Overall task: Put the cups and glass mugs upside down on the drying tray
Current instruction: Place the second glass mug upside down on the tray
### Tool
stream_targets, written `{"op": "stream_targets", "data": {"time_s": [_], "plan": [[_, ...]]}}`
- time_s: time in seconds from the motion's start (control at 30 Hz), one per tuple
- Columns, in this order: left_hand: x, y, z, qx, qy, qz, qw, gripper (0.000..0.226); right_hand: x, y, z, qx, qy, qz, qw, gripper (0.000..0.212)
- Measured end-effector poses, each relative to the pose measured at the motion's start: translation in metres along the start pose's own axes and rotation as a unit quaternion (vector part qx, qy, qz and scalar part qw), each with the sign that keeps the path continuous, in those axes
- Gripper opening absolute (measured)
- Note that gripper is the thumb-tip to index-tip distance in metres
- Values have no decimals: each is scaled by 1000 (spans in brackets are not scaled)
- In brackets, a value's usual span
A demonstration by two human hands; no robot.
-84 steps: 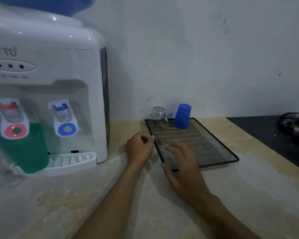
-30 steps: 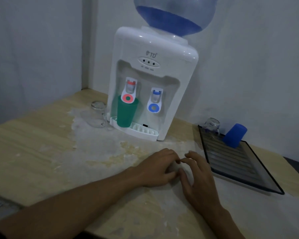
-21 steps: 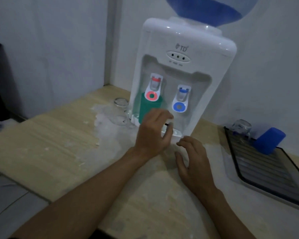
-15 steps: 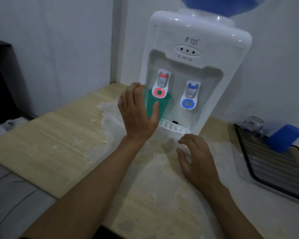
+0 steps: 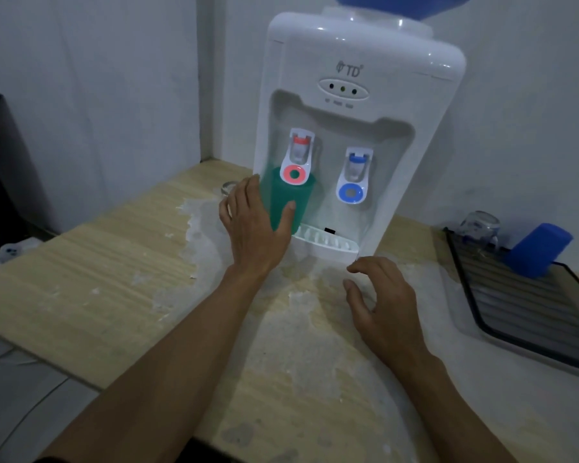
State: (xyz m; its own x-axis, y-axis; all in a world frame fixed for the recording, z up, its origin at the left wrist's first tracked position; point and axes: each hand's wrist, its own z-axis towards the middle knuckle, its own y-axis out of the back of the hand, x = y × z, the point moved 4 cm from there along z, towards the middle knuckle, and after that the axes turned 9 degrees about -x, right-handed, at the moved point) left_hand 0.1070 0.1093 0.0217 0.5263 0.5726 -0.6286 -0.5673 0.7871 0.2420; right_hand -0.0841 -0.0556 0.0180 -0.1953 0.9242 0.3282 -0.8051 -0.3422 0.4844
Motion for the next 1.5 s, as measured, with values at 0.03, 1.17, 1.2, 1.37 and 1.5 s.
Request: {"op": "stream_targets", "data": {"time_s": [0.03,1.17,1.2,1.37,1.5], "plan": [[2,2,2,-12,14,-8,1000,67,-1,1,0,-3,-4,3,1000,16],[14,20,23,-168,80,-126,974,74,-29,28,-18,86,68,-31,994,14],[9,24,23,-175,53,-134,974,73,-30,32,-19,80,65,-31,994,14],[-26,32,9,-160,-60,-184,968,69,-26,46,-22,58,46,-12,997,15],[-60,32,-20,-111,-156,-221,956,68,-25,57,-17,18,6,14,1000,15]]}}
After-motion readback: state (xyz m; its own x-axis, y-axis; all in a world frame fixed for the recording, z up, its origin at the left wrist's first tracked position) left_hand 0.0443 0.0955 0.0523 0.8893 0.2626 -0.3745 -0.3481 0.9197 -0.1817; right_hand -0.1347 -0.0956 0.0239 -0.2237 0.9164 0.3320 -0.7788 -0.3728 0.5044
